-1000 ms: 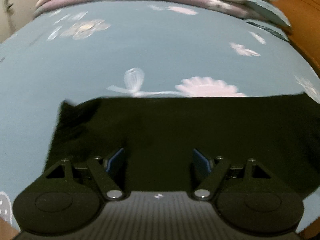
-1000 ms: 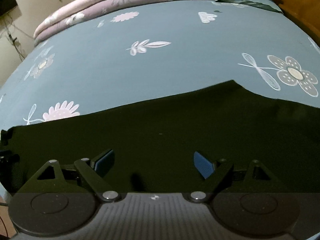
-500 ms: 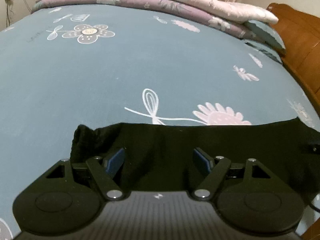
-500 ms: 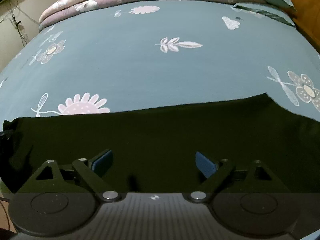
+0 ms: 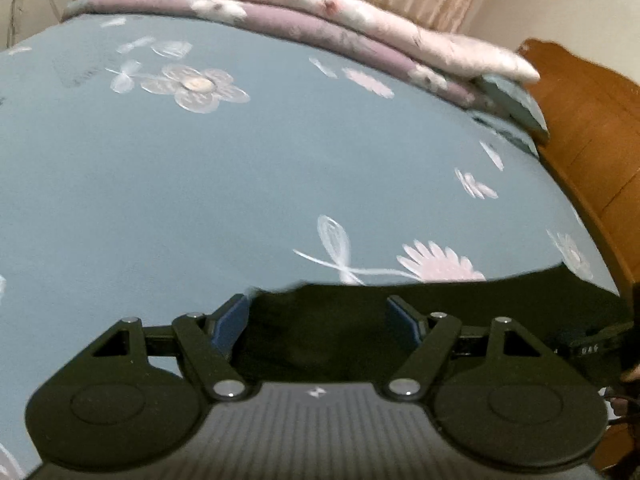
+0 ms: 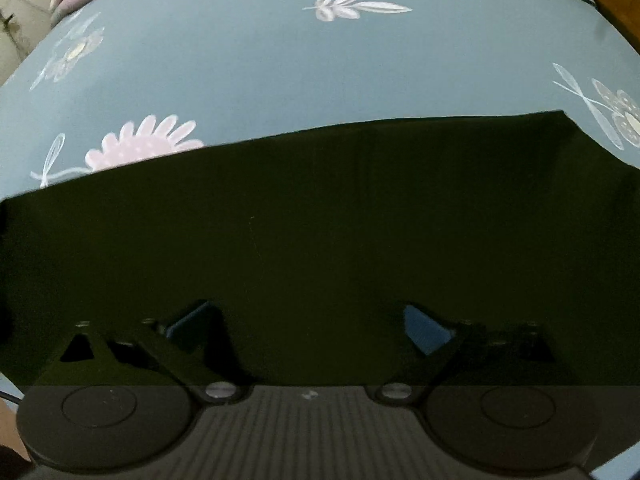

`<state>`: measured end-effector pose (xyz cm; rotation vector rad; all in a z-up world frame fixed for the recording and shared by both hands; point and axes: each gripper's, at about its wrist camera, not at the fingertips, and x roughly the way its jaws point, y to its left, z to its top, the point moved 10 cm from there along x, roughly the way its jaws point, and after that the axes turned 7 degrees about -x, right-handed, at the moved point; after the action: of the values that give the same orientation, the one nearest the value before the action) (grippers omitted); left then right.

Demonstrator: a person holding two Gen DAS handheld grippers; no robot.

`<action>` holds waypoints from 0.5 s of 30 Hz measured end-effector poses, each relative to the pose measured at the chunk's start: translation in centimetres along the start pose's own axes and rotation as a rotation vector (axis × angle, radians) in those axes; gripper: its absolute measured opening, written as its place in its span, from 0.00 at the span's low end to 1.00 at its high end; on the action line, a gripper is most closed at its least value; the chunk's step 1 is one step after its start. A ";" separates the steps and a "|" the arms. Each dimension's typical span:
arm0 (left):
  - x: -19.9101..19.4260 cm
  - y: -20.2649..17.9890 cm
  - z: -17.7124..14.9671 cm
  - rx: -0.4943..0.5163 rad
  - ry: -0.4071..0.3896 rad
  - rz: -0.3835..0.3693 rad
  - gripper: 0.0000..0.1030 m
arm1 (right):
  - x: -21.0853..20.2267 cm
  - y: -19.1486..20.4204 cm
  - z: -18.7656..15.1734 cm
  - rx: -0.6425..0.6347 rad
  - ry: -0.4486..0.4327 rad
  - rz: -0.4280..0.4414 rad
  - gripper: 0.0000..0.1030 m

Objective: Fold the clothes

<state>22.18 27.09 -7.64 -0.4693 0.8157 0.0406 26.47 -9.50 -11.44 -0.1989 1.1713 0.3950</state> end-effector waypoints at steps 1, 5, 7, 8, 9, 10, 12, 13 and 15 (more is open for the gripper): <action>0.0 1.3 0.2 -0.013 0.004 0.010 0.70 | 0.2 0.2 0.0 -0.015 0.006 -0.012 1.00; 1.6 5.4 -1.0 -0.151 0.102 -0.040 0.64 | 0.4 0.4 0.1 -0.036 0.024 -0.022 1.00; 2.8 6.2 -2.5 -0.236 0.164 -0.092 0.63 | 0.4 0.4 0.2 -0.040 0.031 -0.023 1.00; 3.1 6.3 -3.1 -0.259 0.179 -0.118 0.63 | 0.4 0.4 0.2 -0.042 0.035 -0.024 1.00; 3.2 6.0 -3.5 -0.265 0.181 -0.143 0.63 | 0.5 0.4 0.2 -0.044 0.038 -0.024 1.00; 3.3 5.7 -3.8 -0.265 0.183 -0.158 0.63 | 0.5 0.3 0.2 -0.046 0.042 -0.025 1.00; 3.4 5.2 -4.2 -0.259 0.187 -0.172 0.63 | 0.4 0.3 0.2 -0.049 0.049 -0.027 1.00; 3.5 5.0 -4.2 -0.255 0.190 -0.179 0.63 | 0.4 0.3 0.2 -0.051 0.052 -0.029 1.00; 4.1 4.6 -4.1 -0.246 0.195 -0.192 0.63 | 0.4 0.2 0.2 -0.051 0.060 -0.030 1.00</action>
<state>21.16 28.91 -14.73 -0.7915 0.9582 -0.0844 26.67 -9.14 -11.74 -0.2740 1.2163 0.3947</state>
